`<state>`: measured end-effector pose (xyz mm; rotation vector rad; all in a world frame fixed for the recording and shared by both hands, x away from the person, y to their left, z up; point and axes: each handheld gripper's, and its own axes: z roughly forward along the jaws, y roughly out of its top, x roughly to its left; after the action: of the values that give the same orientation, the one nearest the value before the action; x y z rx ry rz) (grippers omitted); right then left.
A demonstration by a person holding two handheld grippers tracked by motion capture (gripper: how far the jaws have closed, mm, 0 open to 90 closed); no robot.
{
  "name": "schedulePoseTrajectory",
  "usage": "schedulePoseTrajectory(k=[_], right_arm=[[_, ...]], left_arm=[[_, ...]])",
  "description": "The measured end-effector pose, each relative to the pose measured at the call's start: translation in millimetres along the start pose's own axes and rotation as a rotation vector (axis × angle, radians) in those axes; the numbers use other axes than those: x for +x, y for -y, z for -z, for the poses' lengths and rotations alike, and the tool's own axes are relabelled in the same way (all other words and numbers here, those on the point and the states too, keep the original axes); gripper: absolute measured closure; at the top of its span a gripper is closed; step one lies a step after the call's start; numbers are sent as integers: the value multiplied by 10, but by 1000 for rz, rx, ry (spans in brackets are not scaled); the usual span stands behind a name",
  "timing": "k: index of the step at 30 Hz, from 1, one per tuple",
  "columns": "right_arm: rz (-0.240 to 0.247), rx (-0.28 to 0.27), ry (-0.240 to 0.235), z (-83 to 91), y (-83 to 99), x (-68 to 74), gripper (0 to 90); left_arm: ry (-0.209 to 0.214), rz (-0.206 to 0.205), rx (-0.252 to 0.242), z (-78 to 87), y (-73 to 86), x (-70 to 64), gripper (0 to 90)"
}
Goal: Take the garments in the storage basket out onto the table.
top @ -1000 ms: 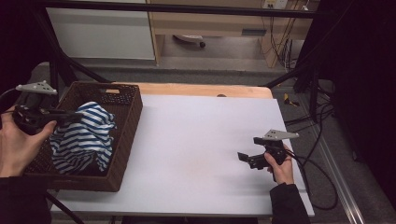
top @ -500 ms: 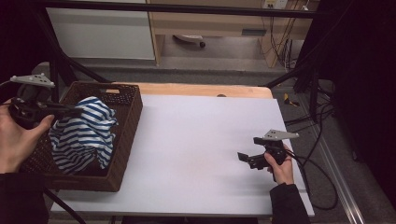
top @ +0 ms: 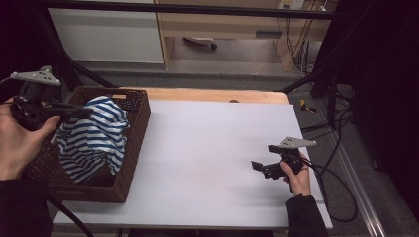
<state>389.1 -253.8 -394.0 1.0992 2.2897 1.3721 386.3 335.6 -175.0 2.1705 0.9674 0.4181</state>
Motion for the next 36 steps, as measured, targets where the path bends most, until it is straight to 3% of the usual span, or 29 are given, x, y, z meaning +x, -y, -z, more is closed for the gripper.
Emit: schedulePoseTrajectory(k=[36], right_arm=[[-1, -1, -1, 3, -1, 0, 16]], left_arm=[[82, -105, -15, -157, -466, -421, 867]])
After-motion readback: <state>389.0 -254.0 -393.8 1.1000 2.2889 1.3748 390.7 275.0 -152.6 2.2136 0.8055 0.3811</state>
